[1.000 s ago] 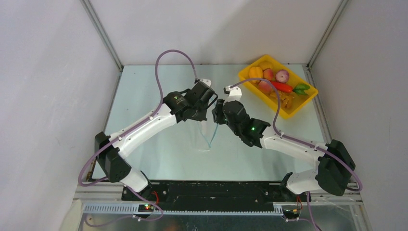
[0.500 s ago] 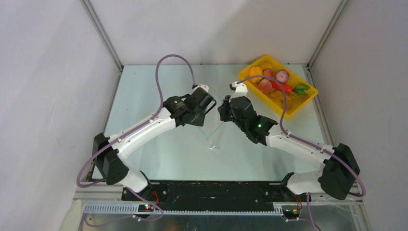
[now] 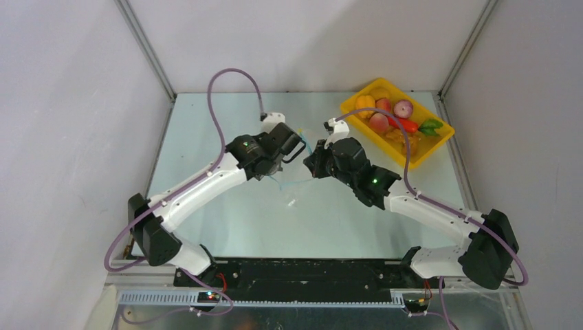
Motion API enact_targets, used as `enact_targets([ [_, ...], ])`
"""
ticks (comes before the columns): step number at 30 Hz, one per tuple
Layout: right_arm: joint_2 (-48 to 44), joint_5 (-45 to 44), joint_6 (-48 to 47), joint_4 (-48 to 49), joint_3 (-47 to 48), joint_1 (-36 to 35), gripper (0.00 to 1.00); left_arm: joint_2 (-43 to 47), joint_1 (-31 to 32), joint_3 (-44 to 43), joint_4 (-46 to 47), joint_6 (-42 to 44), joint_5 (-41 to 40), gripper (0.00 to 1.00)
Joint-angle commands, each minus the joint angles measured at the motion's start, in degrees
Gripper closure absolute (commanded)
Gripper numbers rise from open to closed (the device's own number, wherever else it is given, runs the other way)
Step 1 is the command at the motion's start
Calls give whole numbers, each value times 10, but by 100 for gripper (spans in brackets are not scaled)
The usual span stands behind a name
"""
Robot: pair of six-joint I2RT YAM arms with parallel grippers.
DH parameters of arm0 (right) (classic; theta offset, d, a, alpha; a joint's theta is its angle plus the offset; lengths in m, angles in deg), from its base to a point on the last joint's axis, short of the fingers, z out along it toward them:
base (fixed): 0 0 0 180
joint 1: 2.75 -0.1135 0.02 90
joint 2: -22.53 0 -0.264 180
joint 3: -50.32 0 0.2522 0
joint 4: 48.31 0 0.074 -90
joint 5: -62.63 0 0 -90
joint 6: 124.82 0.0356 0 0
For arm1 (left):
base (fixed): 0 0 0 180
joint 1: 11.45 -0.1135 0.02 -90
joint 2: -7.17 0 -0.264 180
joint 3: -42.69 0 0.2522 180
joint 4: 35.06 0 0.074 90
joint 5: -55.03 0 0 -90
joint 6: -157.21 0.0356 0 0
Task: Place the food in the zip-top bag and seal the zipper
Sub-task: Open the zipper of the food storage bag.
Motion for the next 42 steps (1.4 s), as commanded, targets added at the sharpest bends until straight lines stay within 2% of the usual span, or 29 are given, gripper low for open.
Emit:
enact_targets([
  [1, -8, 10, -10, 8, 10, -3, 100, 56, -10, -67, -73, -52, -184, 100],
  [3, -1, 15, -4, 22, 10, -2, 100, 61, -12, -89, -99, -62, -218, 100],
  [8, 34, -1, 21, 52, 10, 7, 99, 73, -12, -96, -104, -47, -222, 100],
  [17, 115, -91, 77, -21, 10, 34, 100, 61, -11, -30, -82, -30, -175, 100],
  [26, 170, -74, 91, -16, 10, 60, 94, 41, -11, 37, 3, -7, -39, 100],
  [28, 172, -55, 87, -6, 10, 64, 89, 42, -11, 55, 44, -4, 16, 100],
  [29, 167, -43, 85, -2, 10, 65, 83, 38, -11, 62, 65, -7, 42, 100],
  [32, 140, -10, 58, 16, 10, 63, 69, 19, -11, 53, 75, -23, 57, 100],
  [34, 121, 10, 38, 22, 10, 60, 52, 6, -12, 41, 74, -33, 51, 100],
  [35, 114, 14, 27, 21, 10, 60, 47, 2, -11, 37, 74, -36, 49, 100],
  [38, 78, 47, 4, 17, 10, 59, 14, -18, -13, 18, 70, -42, 43, 100],
  [40, 57, 62, -11, 10, 10, 60, 9, -28, -12, 7, 69, -42, 40, 100],
  [42, 34, 56, -20, -6, 10, 62, 8, -35, -14, 0, 68, -41, 38, 100],
])
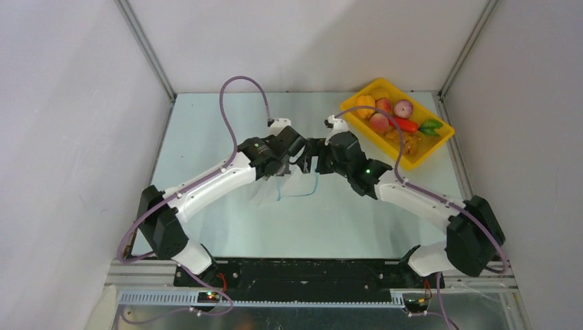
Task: Place the food in the zip-top bag and seal the zipper
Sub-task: Open the zipper of the food storage bag, then move the bin to the center of the board.
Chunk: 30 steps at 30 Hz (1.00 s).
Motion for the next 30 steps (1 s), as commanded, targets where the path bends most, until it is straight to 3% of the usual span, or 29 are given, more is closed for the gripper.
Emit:
enact_targets([
  [1, -65, 11, -47, -26, 6, 4, 8, -10, -6, -39, 16, -10, -5, 100],
  [6, -119, -50, -51, -75, 6, 39, 1, -11, -18, -41, 23, -10, -2, 100],
  [9, -127, -93, -41, -94, 6, 93, 1, -8, -28, -40, 26, -15, 1, 100],
  [14, -98, -84, 9, -88, 7, 201, 1, -5, -48, -35, 30, -21, 3, 100],
  [20, 14, -85, 43, -82, 66, 319, 0, 2, -67, -17, 53, -18, 20, 100],
  [30, 272, -155, 35, -84, 284, 361, 0, -19, -91, -17, 60, -13, 32, 100],
])
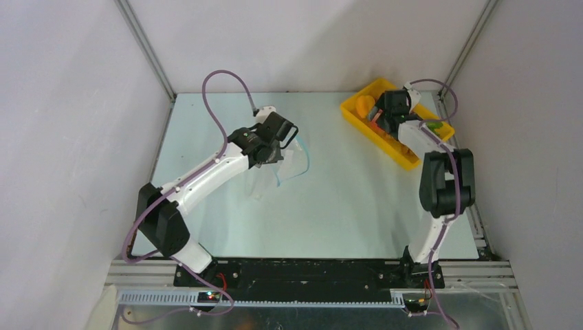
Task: Place the food in the zip-top bag and seal the zipper
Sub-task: Move the bin to the center of the board.
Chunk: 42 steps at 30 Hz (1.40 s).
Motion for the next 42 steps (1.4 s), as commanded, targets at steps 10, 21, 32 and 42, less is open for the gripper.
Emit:
enact_targets([
  [10, 203, -63, 35, -63, 234, 14, 1, -11, -27, 4, 30, 3, 11, 100],
  [21, 266, -35, 44, -82, 282, 28, 1, -12, -30, 7, 39, 4, 27, 100],
  [32, 296, 32, 36, -97, 321, 40, 13, -13, -30, 7, 41, 7, 43, 100],
  [42, 238, 100, 43, -46, 222, 39, 44, -9, -30, 12, 41, 8, 52, 100],
])
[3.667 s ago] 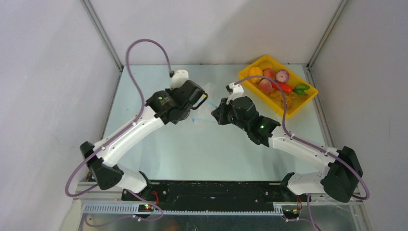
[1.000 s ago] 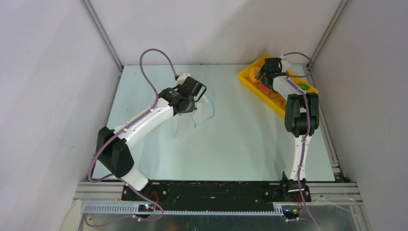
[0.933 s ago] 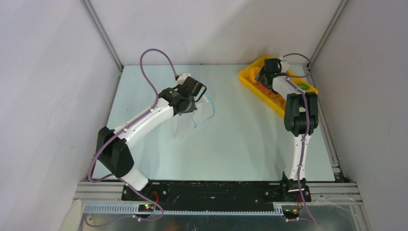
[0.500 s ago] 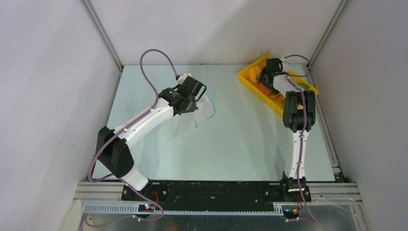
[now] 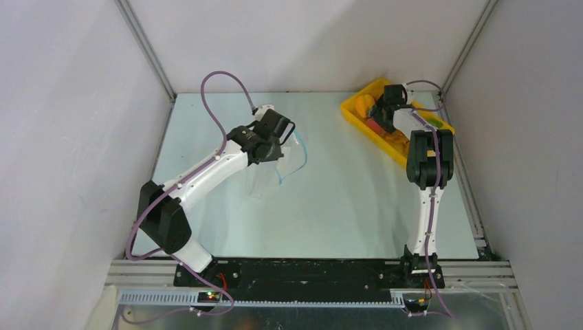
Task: Place the food in the zip-top bag and seal the zipper
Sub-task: Move the bin to the center of the board.
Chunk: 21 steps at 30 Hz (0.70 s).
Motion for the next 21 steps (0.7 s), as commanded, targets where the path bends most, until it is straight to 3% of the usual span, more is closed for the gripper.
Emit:
enact_targets([
  [1, -45, 43, 6, 16, -48, -1, 48, 2, -3, 10, 10, 7, 9, 100],
  [11, -102, 122, -21, 5, -124, -21, 61, 19, -3, 20, 16, 7, 17, 100],
  [21, -210, 131, -39, 17, -293, -78, 66, 36, -2, 24, 11, 1, 14, 100],
])
